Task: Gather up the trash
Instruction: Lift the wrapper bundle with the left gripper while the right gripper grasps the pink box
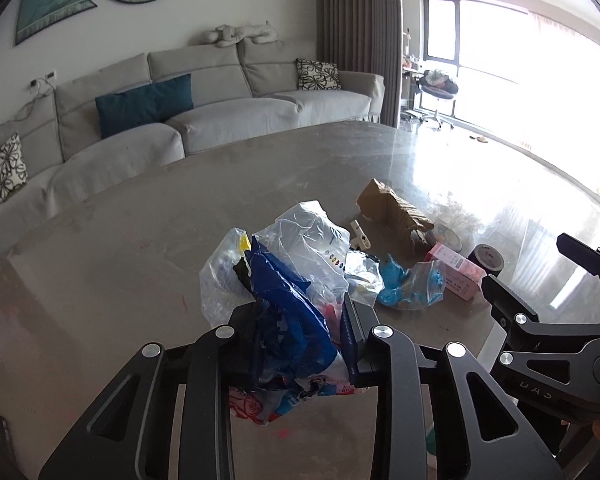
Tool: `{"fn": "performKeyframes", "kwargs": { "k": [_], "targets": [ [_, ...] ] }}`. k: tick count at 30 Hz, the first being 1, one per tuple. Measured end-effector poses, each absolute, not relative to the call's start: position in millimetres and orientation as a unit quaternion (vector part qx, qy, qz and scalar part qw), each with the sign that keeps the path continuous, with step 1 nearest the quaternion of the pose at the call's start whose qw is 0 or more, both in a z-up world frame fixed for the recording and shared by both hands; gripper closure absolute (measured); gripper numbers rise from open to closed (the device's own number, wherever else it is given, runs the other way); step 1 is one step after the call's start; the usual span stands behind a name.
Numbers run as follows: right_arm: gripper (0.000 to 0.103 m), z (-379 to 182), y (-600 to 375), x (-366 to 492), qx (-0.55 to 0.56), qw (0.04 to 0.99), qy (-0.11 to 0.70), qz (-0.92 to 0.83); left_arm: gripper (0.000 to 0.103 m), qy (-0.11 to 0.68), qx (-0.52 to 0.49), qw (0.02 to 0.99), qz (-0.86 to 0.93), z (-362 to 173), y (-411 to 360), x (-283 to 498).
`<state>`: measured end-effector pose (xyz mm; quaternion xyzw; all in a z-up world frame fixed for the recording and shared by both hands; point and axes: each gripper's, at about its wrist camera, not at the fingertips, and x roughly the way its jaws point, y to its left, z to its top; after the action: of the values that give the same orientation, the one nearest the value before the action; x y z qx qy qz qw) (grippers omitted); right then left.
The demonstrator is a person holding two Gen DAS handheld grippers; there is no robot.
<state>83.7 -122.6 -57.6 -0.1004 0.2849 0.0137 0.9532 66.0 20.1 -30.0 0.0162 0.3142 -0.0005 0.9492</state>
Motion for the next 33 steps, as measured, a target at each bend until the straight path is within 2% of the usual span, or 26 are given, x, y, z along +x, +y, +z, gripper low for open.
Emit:
{"fn": "performKeyframes", "kwargs": {
  "k": [19,33],
  "targets": [
    [0.004,-60.6,-103.5,92.4,-0.106,0.954,0.28,0.031,0.072,0.304,0.005,0.953,0.01,-18.1,38.1,65.0],
    [0.004,-75.9,-139.4,101.8,-0.101,0.952,0.287,0.014,0.072,0.304,0.012,0.952,-0.008,-22.3,21.7,73.2]
  ]
}}
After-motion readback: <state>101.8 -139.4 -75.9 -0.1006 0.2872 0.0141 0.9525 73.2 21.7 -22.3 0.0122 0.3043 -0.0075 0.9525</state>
